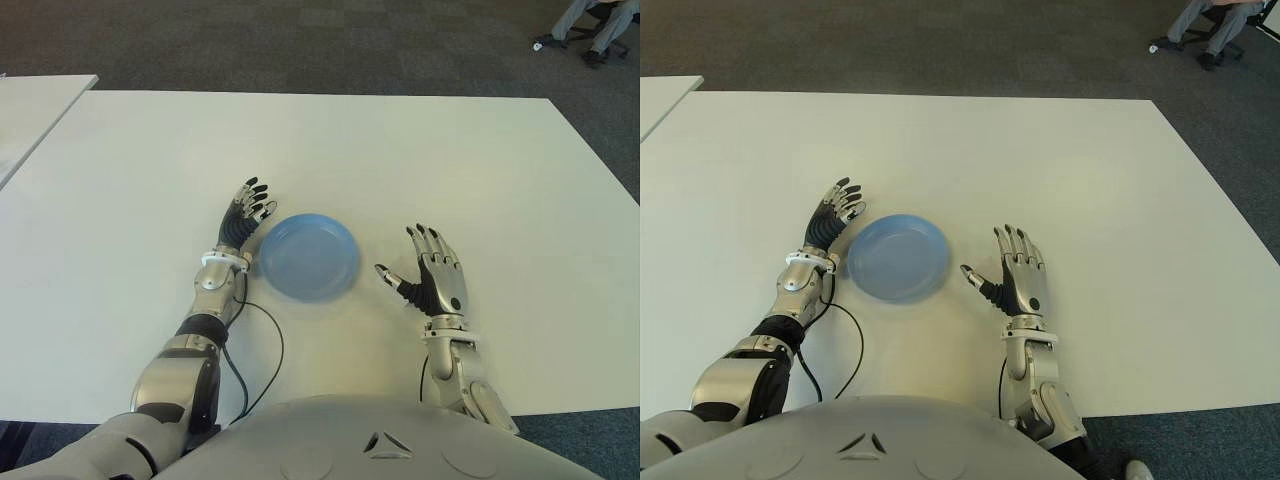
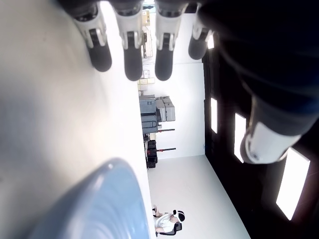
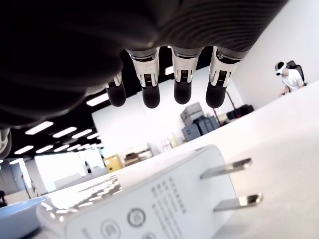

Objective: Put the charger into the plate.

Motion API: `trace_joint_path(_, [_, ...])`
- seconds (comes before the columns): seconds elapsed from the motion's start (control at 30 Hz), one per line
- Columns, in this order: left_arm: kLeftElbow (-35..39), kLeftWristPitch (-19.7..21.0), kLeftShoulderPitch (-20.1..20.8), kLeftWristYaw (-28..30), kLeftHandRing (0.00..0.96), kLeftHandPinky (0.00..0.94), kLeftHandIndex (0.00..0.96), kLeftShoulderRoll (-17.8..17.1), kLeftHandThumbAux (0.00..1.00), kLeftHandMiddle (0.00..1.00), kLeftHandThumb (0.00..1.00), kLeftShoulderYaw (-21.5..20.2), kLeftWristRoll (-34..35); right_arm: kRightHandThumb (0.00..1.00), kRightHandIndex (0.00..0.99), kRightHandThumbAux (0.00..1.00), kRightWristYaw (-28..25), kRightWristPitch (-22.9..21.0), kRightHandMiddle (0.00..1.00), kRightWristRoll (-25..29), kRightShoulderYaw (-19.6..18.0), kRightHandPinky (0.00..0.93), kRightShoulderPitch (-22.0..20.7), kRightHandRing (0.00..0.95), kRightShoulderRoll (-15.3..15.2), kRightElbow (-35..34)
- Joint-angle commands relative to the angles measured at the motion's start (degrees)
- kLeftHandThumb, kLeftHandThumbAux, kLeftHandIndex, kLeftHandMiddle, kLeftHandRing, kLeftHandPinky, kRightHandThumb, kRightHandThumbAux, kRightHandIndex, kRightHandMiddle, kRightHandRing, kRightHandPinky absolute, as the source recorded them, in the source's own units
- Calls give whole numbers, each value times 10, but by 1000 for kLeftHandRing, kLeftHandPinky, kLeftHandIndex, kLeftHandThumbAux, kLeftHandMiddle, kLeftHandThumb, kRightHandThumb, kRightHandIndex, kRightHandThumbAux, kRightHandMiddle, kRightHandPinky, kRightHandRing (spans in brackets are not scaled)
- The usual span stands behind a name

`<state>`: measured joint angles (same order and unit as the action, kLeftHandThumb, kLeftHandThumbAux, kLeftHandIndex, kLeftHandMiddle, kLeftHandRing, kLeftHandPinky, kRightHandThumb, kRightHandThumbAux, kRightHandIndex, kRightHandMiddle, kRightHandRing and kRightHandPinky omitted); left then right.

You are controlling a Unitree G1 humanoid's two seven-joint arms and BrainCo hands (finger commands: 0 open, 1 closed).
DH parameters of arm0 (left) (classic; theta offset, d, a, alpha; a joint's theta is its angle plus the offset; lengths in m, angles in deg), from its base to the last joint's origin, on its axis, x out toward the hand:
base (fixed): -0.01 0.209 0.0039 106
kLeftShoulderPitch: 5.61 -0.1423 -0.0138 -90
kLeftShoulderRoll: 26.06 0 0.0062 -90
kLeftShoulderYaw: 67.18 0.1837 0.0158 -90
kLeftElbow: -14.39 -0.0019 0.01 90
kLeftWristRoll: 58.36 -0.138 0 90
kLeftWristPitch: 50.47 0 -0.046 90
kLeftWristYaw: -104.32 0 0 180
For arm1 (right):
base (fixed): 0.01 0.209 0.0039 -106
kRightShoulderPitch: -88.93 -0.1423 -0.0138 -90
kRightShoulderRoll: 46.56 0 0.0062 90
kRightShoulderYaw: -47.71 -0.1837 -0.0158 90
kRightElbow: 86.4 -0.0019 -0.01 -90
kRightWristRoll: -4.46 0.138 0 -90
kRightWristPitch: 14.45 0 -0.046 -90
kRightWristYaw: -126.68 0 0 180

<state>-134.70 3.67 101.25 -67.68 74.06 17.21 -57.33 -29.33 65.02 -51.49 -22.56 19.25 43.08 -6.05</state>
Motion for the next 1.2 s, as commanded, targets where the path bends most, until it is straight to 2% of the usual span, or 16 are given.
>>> trace_joint_path(0.03, [-46,36,-49,-6,171,155,64,7,582,178,0,7,-11,207,0,246,1,15,0,-2,6,0,22,0,-8,-3])
trace_joint_path(0.37, [-45,37,-48,-9,172,163,64,7,572,177,0,7,-11,204,0,234,-8,19,0,-16,10,0,40,0,-21,-9])
trace_joint_path(1.2, [-41,30,-51,1,169,159,56,5,559,173,0,8,-11,203,0,238,-32,10,0,-25,16,0,63,0,-21,-17])
